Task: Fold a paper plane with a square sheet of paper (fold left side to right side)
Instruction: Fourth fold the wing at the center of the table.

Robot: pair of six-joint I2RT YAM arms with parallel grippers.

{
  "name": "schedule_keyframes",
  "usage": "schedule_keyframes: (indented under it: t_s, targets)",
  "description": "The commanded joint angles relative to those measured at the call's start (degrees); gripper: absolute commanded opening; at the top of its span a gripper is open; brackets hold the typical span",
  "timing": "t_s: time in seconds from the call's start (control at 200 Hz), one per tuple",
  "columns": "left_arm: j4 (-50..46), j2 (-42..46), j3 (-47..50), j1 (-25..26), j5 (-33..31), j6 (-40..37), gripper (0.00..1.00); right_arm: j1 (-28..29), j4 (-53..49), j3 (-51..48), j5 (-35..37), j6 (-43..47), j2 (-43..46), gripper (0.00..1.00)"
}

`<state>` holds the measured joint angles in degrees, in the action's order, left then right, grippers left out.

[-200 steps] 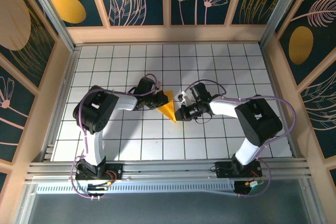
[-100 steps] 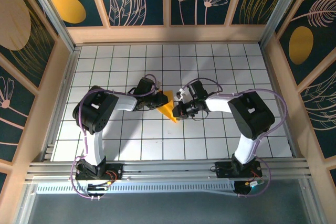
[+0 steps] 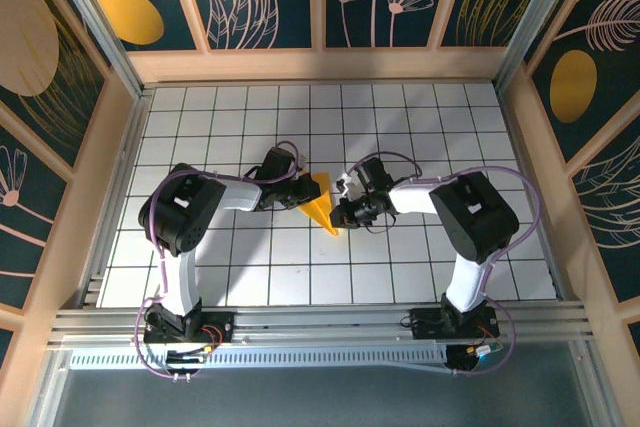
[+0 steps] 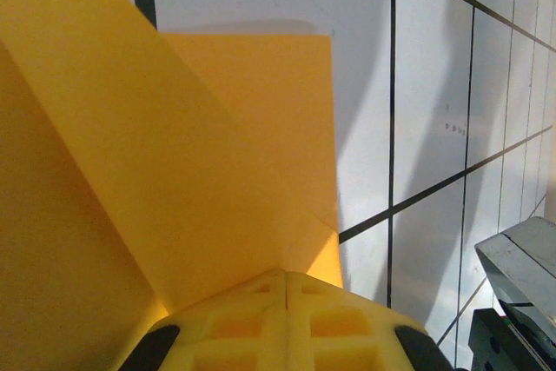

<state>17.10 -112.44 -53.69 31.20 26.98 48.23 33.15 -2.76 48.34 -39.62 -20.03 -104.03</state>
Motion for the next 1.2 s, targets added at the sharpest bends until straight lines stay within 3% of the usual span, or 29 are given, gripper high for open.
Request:
schedule_keyframes:
  t_s: [0.0, 0.355, 0.586, 1.196]
  targets:
    - [-9.2, -2.3, 1.1, 0.1, -4.2, -0.7, 0.0, 0.9, -4.2, -2.1, 1.6, 1.6, 0.5, 0.0]
    - [-10.0, -2.8, 0.3, 0.1, -4.6, -0.7, 0.0, 1.2, -5.9, -2.0, 3.3, 1.8, 3.7, 0.0]
    - [-10.3, -2.6, 0.2, 0.1, -4.8, -1.1, 0.0, 1.0, -3.0, -0.8, -0.9, -0.4, 6.1, 0.0]
    - [-11.1, -2.7, -0.7, 0.1, -4.9, -1.5, 0.0, 1.3, -1.5, -4.1, -0.5, -0.5, 2.1, 0.0]
